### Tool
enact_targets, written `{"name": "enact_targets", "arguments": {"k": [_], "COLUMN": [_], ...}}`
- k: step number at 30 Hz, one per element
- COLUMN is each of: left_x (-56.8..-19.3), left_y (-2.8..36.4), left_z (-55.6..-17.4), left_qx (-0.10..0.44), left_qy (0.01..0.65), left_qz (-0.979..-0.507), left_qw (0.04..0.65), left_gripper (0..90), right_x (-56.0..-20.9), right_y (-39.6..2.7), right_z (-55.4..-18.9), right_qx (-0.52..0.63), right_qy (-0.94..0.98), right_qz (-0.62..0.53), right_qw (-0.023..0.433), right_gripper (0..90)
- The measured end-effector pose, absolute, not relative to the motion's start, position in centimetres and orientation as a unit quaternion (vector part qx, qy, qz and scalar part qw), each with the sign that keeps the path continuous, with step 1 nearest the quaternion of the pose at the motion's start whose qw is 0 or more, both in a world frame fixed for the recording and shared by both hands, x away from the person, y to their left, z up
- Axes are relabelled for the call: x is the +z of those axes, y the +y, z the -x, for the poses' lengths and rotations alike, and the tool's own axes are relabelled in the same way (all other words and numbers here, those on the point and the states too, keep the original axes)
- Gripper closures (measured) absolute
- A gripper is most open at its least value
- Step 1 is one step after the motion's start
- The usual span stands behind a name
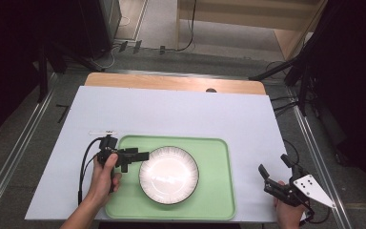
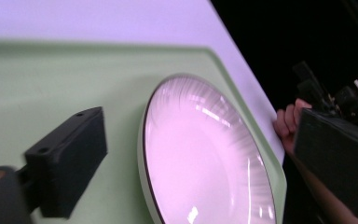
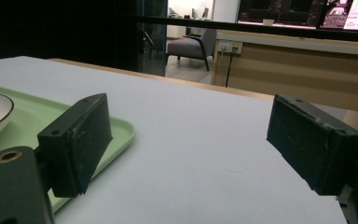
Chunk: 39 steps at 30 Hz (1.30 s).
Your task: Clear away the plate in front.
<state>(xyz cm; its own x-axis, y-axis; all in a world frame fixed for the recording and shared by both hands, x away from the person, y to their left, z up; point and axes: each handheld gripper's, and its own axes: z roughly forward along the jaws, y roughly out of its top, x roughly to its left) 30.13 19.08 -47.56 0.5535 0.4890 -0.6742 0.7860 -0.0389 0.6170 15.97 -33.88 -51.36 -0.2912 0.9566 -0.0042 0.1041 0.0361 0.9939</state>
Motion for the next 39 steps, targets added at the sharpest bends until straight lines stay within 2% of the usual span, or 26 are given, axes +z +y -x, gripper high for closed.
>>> {"name": "enact_targets", "arguments": {"k": [1,7,11,14,26,39], "left_x": [-47.4,-47.2,-47.1,-47.0,-47.6,-47.8], "left_y": [19.3,20.6,21.5,22.2,24.2,25.6], "left_z": [-30.0,-29.5,-28.6,-28.2,-27.0,-26.1], "left_qx": [-0.131,-0.078,-0.012,0.013,0.086,0.114], "left_qy": [0.448,0.449,0.453,0.445,0.450,0.450], "left_qz": [-0.703,-0.702,-0.697,-0.696,-0.701,-0.708], "left_qw": [0.537,0.547,0.556,0.563,0.547,0.532], "left_gripper": [0.0,0.0,0.0,0.0,0.0,0.0], "right_x": [-51.4,-51.4,-51.4,-51.4,-51.4,-51.4], "right_y": [-33.9,-33.9,-33.9,-33.8,-33.8,-33.8], "right_z": [-15.9,-15.9,-15.9,-15.9,-15.9,-15.9], "right_qx": [0.535,0.535,0.534,0.534,0.533,0.533], "right_qy": [0.599,0.599,0.600,0.600,0.600,0.601], "right_qz": [-0.444,-0.443,-0.444,-0.444,-0.445,-0.443], "right_qw": [0.398,0.398,0.398,0.398,0.398,0.399], "right_gripper": [14.5,14.4,14.5,14.5,14.4,14.5]}}
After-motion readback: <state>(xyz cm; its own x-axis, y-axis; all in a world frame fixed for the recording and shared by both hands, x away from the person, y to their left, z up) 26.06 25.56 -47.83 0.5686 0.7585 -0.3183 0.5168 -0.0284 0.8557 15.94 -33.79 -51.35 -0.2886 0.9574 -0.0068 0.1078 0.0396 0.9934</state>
